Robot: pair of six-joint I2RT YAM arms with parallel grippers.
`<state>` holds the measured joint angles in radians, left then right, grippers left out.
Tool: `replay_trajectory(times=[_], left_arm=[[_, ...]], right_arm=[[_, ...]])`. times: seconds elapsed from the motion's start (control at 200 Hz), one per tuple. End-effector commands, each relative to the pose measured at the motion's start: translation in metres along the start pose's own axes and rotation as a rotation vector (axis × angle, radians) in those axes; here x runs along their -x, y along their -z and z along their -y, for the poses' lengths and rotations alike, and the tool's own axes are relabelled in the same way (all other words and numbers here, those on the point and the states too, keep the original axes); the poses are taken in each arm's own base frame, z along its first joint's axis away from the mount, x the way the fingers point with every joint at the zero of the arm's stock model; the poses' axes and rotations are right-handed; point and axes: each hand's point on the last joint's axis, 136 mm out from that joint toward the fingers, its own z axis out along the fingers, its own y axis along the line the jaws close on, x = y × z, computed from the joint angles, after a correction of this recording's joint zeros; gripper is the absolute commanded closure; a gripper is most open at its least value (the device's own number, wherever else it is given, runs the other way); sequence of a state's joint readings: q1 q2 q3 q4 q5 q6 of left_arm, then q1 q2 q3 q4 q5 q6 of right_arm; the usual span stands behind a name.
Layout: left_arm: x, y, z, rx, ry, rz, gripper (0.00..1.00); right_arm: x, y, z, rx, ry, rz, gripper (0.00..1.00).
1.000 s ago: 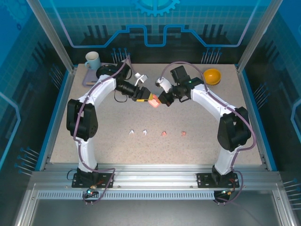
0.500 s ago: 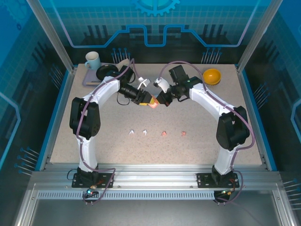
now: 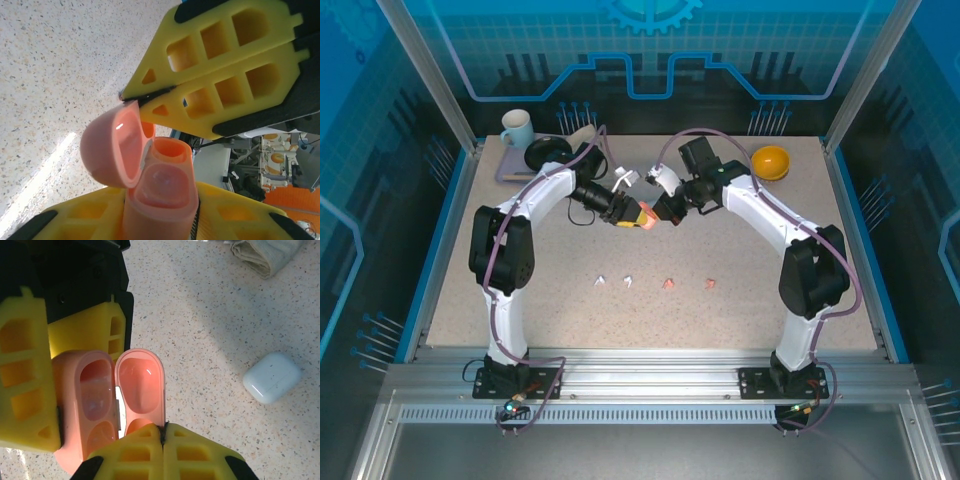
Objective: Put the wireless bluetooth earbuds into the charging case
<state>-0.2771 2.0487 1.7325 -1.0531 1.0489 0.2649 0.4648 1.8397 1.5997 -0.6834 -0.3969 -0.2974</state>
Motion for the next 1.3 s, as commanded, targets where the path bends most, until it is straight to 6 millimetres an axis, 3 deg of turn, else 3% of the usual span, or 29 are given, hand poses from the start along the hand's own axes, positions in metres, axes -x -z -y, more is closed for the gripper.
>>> replay_trajectory(times=[0.0,0.345,0.76,1.015,1.06,1.181,1.296], left_arm=[[0.002,0.001,0.009,-0.047,-0.016,-0.003,0.68],[0.008,0.002,0.009,-0.046,-0.026,-0.001,0.66],[0.007,0.001,0.008,-0.048,-0.020,-0.011,0.72],[0.003,0.002,0.011,-0.057,-0.023,-0.014,0.95],[0.002,0.003,0.012,-0.059,-0.026,-0.010,1.00],[0.000,0.005,0.016,-0.055,-0.040,0.013,1.00],[-0.002,0.008,0.021,-0.026,-0.074,0.055,1.00]], right_arm=[[0.005,-0.001,-0.006,0.024,0.025,-0.010,1.00],[0.004,-0.004,-0.011,0.032,0.047,-0.035,1.00],[0.002,-0.005,-0.007,0.011,0.050,-0.052,1.00],[0.008,0.001,0.001,-0.022,0.005,-0.030,1.00],[0.012,0.008,0.003,-0.028,-0.017,-0.008,0.90],[0.017,0.035,0.010,-0.065,-0.093,0.040,0.61],[0.014,0.063,0.013,-0.117,-0.192,0.075,0.48]])
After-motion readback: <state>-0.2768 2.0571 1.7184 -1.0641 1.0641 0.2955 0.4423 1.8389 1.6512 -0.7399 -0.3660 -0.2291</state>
